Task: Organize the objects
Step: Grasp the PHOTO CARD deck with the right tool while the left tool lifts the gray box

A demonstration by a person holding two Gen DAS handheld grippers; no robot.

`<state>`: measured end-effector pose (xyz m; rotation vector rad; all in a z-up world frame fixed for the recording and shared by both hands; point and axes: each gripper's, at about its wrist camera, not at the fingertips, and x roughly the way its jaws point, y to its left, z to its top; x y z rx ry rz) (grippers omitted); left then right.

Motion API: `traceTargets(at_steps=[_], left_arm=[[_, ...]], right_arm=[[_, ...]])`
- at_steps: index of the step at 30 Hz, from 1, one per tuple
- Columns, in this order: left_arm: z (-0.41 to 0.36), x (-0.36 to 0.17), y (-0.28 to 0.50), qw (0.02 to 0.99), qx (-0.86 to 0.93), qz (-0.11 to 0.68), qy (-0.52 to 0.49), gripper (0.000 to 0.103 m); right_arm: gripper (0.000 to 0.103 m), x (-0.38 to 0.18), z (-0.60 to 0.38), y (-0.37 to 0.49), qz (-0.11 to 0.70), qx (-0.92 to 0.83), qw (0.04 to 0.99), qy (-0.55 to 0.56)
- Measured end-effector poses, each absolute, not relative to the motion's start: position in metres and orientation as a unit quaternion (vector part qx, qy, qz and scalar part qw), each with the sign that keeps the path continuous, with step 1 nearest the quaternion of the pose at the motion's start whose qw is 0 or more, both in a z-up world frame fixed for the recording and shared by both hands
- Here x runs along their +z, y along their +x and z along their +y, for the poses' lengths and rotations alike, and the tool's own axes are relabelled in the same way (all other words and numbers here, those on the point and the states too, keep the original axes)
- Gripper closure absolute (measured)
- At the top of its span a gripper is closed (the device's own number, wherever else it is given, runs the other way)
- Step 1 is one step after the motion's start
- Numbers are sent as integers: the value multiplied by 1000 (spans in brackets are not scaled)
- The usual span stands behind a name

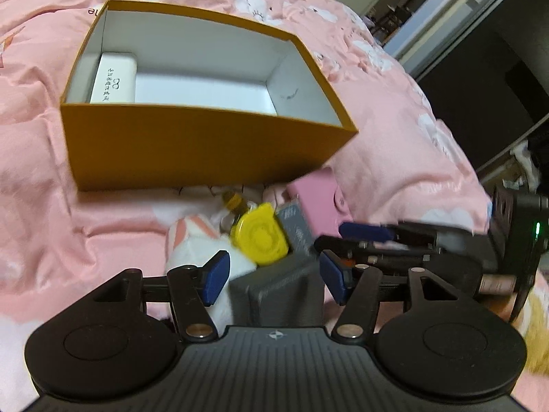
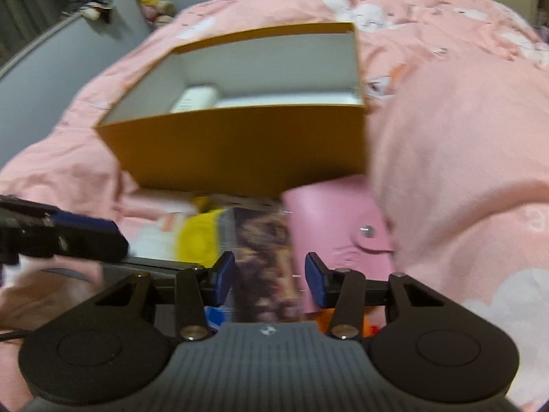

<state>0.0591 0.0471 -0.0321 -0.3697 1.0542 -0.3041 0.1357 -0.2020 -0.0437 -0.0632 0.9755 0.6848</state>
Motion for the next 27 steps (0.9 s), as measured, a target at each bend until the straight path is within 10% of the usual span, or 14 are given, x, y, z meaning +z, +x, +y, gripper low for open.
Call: traceTargets(at_steps=[17,27], left_arm=[[28,-76,61,812,-141,547,-148,24],[29,-52,46,844,-150,491,-152,55]], right_arm=[[43,-79,-163,147,500,321,803,-47],[71,-62,-173,133,467,307,827,-58]])
